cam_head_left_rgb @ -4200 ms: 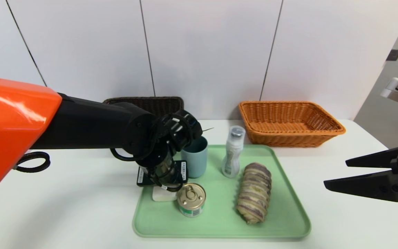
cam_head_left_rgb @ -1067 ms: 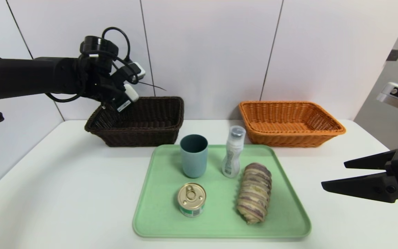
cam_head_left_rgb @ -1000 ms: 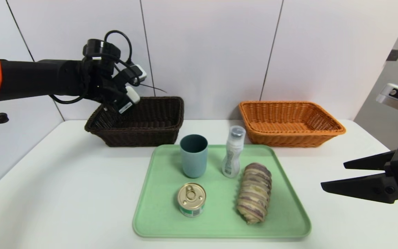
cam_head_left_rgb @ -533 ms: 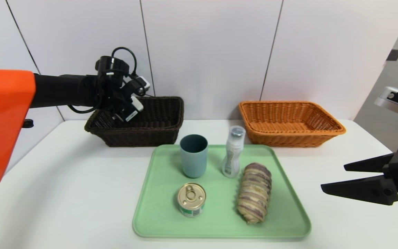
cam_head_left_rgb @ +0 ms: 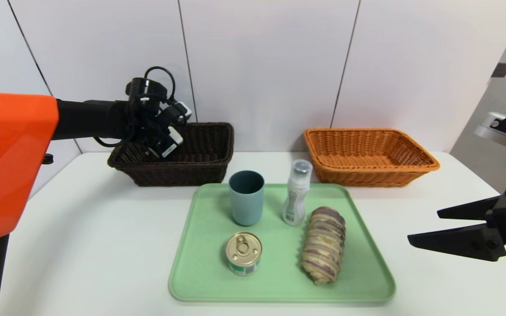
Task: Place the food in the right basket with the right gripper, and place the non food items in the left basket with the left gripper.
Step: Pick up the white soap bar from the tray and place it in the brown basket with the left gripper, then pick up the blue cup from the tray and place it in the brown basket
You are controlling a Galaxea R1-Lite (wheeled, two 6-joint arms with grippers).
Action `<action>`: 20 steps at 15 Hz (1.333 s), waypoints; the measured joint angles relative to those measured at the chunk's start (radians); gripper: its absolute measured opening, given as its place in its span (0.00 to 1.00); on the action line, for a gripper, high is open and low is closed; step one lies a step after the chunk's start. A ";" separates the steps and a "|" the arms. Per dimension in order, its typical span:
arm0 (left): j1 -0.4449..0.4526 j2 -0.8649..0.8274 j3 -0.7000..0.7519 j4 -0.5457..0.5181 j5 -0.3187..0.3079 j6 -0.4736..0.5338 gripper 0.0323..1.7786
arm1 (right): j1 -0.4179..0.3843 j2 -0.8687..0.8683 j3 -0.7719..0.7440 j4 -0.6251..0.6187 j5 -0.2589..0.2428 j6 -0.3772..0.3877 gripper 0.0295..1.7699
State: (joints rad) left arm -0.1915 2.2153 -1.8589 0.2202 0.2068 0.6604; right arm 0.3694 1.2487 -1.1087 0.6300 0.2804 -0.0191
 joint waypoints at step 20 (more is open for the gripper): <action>-0.004 -0.080 -0.085 0.040 0.012 -0.329 0.91 | -0.020 -0.028 0.000 0.003 0.001 0.003 0.97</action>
State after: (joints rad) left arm -0.1953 2.1351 -1.9436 0.2606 0.2191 0.3315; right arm 0.3496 1.2204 -1.1083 0.6330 0.2813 -0.0162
